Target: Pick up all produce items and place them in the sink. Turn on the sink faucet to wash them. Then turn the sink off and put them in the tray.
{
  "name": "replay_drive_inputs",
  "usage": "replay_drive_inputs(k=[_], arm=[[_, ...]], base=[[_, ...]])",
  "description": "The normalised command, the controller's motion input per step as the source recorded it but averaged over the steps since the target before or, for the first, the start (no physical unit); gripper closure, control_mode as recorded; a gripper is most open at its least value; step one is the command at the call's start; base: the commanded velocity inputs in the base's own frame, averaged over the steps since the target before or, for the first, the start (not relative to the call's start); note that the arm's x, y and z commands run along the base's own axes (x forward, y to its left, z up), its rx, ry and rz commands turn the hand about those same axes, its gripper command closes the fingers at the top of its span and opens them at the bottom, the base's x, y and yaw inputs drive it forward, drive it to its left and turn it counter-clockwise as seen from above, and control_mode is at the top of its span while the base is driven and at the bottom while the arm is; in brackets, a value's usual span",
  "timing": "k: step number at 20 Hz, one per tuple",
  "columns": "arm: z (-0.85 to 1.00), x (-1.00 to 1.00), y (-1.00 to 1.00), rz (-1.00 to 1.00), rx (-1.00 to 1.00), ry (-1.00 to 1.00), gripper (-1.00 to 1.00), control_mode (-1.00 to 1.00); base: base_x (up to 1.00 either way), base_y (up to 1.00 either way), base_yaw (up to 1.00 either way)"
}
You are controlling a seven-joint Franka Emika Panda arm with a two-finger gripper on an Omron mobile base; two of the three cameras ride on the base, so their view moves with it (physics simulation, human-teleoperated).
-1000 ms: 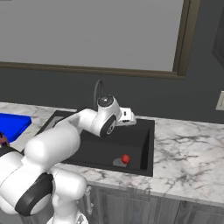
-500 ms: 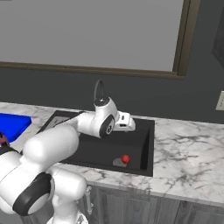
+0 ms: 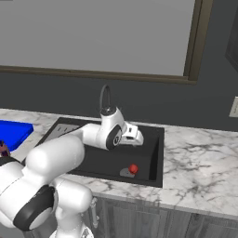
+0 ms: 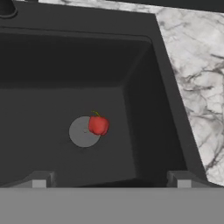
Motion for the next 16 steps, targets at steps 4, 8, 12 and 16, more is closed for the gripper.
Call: replay_drive_inputs(k=[4, 8, 12, 16], arm=[[-0.15, 0.00, 0.05, 0.00, 0.01, 0.04, -1.00, -1.00], [-0.08, 0.00, 0.05, 0.00, 0.01, 0.00, -1.00, -1.00], [-0.13, 0.00, 0.11, 0.00, 0.00, 0.00, -1.00, -1.00], [-0.19, 0.01, 0.12, 0.00, 0.00, 0.00, -1.00, -1.00]], base=[[0.00, 0.00, 0.00], [0.00, 0.00, 0.00], [0.00, 0.00, 0.00], [0.00, 0.00, 0.00]])
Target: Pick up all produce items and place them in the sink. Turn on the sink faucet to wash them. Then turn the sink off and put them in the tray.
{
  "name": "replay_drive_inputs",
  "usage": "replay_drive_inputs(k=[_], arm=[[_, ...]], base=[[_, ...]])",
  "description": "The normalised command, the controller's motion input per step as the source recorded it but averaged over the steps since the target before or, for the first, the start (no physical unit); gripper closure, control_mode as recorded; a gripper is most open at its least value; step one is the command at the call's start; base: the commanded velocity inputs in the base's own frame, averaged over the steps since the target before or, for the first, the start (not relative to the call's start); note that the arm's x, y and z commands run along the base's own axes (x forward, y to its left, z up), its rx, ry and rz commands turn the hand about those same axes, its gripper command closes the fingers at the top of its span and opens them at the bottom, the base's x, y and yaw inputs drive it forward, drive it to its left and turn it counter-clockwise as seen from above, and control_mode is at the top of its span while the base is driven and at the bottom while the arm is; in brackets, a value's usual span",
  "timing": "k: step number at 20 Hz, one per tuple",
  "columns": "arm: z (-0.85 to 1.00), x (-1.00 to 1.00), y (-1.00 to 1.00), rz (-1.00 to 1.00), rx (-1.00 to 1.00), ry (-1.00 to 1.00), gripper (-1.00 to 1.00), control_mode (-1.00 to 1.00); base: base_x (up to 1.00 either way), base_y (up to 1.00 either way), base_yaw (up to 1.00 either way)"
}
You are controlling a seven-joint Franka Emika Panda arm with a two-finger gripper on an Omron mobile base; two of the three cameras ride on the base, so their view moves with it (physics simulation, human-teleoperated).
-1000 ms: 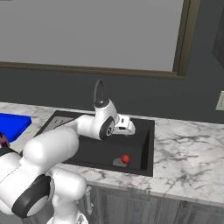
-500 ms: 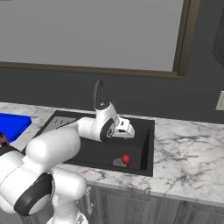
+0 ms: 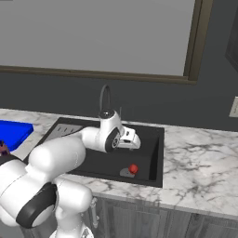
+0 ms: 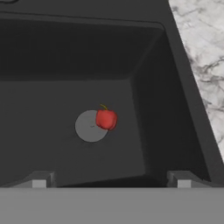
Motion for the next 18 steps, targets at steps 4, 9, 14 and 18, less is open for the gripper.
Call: replay_drive_inputs(k=[4, 9, 14, 18], arm=[[-0.18, 0.06, 0.12, 0.00, 0.00, 0.01, -1.00, -1.00], [-0.14, 0.10, 0.03, 0.00, 0.00, 0.02, -1.00, -1.00], [-0.13, 0.09, 0.02, 0.00, 0.00, 0.03, -1.00, -1.00], [-0.15, 0.11, 0.00, 0.00, 0.00, 0.04, -1.00, -1.00]], base=[[0.00, 0.00, 0.00], [0.00, 0.00, 0.00], [0.00, 0.00, 0.00], [0.00, 0.00, 0.00]])
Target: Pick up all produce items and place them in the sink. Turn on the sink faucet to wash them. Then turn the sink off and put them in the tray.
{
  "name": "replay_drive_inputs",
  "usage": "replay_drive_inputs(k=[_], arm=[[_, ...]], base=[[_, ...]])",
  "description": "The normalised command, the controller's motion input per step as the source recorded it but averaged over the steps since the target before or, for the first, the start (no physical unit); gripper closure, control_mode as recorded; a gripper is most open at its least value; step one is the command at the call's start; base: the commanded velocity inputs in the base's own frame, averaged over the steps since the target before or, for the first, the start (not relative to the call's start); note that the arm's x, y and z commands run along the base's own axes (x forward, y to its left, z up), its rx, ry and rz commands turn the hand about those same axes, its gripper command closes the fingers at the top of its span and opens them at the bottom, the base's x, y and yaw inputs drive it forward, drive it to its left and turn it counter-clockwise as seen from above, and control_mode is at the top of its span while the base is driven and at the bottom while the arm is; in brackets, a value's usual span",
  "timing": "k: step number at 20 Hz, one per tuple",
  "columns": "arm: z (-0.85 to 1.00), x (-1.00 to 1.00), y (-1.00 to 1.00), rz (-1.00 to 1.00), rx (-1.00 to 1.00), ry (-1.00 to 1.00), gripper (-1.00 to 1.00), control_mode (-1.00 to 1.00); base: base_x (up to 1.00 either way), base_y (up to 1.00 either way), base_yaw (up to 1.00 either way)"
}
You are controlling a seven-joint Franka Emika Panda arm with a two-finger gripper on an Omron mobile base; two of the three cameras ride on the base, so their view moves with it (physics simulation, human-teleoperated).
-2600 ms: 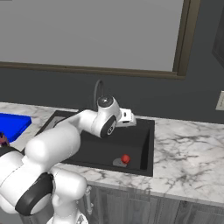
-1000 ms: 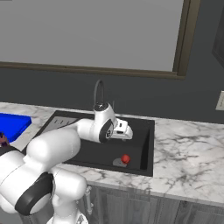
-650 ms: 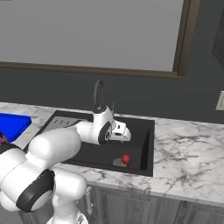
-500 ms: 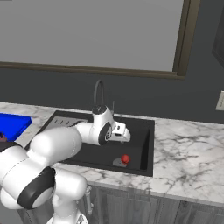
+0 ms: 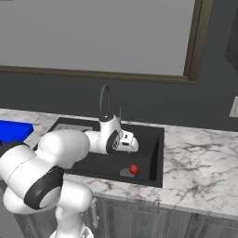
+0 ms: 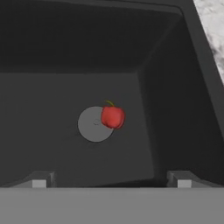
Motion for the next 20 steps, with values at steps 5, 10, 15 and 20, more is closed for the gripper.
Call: replay_drive_inputs(k=[5, 10, 15, 20], arm=[[-0.13, 0.13, 0.00, 0.00, 0.00, 0.04, -1.00, -1.00], [-0.18, 0.14, 0.00, 0.00, 0.00, 0.04, -1.00, -1.00], [-0.22, 0.12, 0.00, 0.00, 0.00, 0.03, -1.00, -1.00], [-0.23, 0.17, 0.00, 0.00, 0.00, 0.00, -1.00, -1.00]], base=[[0.00, 0.00, 0.00], [0.00, 0.00, 0.00], [0.00, 0.00, 0.00], [0.00, 0.00, 0.00]])
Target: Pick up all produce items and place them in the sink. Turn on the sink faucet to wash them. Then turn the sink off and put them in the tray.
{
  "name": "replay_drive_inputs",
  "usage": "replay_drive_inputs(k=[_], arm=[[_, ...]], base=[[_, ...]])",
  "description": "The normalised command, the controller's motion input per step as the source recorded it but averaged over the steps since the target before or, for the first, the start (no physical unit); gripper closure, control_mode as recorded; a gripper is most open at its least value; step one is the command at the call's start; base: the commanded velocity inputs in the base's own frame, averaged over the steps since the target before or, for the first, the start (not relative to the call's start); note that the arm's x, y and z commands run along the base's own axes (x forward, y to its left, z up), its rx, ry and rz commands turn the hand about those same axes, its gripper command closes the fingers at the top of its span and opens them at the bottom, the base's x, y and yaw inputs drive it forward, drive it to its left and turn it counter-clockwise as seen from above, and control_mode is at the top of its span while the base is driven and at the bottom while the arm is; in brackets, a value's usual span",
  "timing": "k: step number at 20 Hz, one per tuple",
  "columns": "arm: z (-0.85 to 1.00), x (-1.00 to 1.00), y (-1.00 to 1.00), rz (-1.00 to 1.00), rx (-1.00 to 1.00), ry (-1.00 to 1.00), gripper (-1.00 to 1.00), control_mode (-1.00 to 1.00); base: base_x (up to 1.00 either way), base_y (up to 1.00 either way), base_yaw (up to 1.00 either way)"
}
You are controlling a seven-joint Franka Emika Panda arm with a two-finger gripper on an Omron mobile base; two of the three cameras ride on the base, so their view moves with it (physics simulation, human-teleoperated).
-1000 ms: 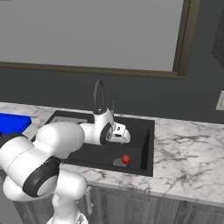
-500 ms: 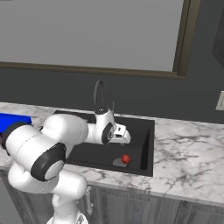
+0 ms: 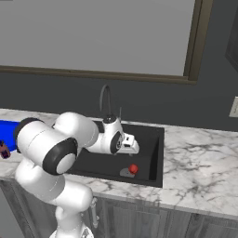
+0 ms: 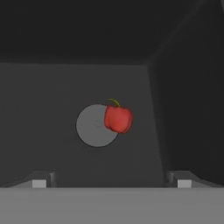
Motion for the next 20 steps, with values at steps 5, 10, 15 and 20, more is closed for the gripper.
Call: replay_drive_inputs(k=[5, 10, 15, 20], arm=[[-0.17, 0.16, 0.00, 0.00, 0.00, 0.00, -1.00, -1.00], [-0.08, 0.12, -0.04, 0.00, 0.00, 0.00, -1.00, -1.00], [0.00, 0.12, -0.06, 0.00, 0.00, -0.03, -1.00, -1.00], [-0.01, 0.06, -0.09, 0.00, 0.00, -0.01, -1.00, -1.00]], base=[[0.00, 0.00, 0.00], [0.00, 0.00, 0.00], [0.00, 0.00, 0.00], [0.00, 0.00, 0.00]])
